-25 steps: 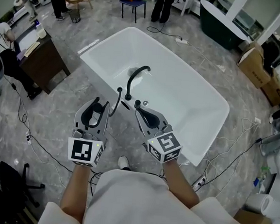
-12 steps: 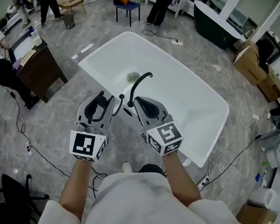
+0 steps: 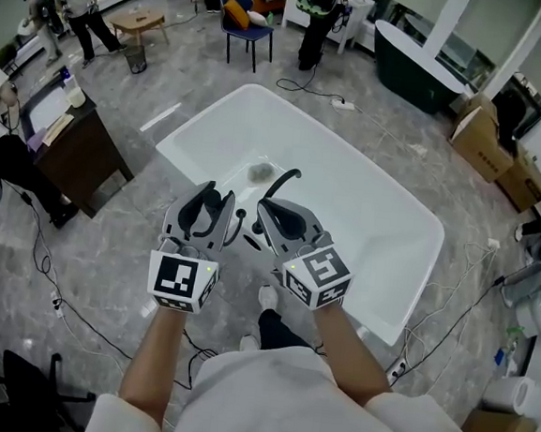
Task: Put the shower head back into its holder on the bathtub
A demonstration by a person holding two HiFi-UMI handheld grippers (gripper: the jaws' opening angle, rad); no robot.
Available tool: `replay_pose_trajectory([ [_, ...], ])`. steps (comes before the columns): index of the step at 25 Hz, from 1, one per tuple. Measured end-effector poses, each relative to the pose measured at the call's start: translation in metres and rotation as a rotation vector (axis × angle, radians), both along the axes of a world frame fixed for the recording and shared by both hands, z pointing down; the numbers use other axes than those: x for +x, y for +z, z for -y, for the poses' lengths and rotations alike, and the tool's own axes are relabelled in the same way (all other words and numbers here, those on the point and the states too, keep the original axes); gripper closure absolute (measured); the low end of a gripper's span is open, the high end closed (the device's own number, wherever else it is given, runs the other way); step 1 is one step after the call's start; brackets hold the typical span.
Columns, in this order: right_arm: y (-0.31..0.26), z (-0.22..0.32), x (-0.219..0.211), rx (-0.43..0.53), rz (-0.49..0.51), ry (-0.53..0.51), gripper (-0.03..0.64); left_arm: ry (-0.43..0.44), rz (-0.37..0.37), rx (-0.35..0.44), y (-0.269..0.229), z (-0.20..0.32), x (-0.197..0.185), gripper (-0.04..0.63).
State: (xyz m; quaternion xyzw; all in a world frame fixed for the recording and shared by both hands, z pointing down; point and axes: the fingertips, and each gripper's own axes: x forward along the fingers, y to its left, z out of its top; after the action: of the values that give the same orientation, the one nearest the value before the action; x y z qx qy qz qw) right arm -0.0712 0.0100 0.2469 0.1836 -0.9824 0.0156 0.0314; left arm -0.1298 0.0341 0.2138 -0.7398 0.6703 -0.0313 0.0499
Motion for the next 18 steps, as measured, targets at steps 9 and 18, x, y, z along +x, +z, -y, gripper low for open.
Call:
replay_pose_trajectory([
  [9,-0.004,0.051,-0.028,-0.002,0.018,-0.027,0.597,-0.015,0.003,-0.004,-0.009,0.055,-0.026,0.463],
  [18,0.014,0.113,-0.058,-0.045,0.005,-0.073,0.597,-0.054,-0.006,-0.042,0.006,0.114,-0.054,0.463],
])
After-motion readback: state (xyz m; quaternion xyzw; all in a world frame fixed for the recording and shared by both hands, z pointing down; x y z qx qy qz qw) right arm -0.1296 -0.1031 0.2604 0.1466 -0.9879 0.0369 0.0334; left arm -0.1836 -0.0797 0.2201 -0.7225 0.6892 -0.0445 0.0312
